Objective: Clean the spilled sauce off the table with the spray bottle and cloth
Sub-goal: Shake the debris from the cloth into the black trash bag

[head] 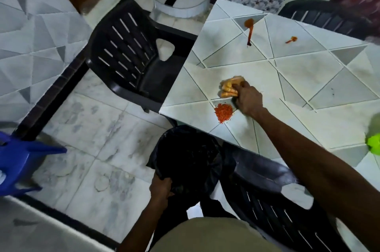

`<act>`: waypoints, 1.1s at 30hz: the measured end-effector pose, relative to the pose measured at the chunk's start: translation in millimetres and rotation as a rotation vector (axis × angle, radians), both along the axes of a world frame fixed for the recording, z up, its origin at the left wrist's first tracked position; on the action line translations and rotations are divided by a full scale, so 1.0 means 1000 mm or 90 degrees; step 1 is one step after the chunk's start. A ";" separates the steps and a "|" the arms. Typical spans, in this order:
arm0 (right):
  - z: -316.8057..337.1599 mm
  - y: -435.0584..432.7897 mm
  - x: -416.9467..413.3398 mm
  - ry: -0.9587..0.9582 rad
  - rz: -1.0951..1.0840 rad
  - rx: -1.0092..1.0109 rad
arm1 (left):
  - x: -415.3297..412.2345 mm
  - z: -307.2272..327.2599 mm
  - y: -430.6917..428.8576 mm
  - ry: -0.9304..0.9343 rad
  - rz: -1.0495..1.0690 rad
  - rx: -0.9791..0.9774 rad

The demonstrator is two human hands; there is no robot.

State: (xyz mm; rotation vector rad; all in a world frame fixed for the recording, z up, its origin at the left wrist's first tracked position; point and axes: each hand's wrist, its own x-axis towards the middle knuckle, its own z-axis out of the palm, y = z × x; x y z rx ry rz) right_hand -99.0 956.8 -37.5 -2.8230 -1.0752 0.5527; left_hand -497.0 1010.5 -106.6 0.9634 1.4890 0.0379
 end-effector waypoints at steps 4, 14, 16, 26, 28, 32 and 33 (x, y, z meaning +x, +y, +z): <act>-0.006 -0.003 -0.001 0.018 0.060 -0.004 | 0.005 0.002 -0.019 0.009 0.034 0.003; 0.002 0.000 -0.010 0.080 0.075 -0.025 | 0.014 0.007 -0.041 0.046 0.069 0.049; 0.001 -0.001 -0.019 0.081 0.096 -0.044 | 0.017 0.009 -0.046 0.047 0.078 0.051; 0.012 -0.017 -0.147 0.113 0.293 -0.029 | 0.019 0.015 -0.047 0.055 0.087 0.056; -0.002 -0.026 -0.167 0.162 0.315 -0.010 | 0.019 0.015 -0.044 0.064 0.076 0.066; -0.011 -0.040 -0.179 0.197 0.255 0.098 | 0.018 0.015 -0.040 0.071 0.070 0.081; -0.011 -0.042 -0.175 0.201 0.223 0.136 | 0.018 0.016 -0.040 0.073 0.068 0.084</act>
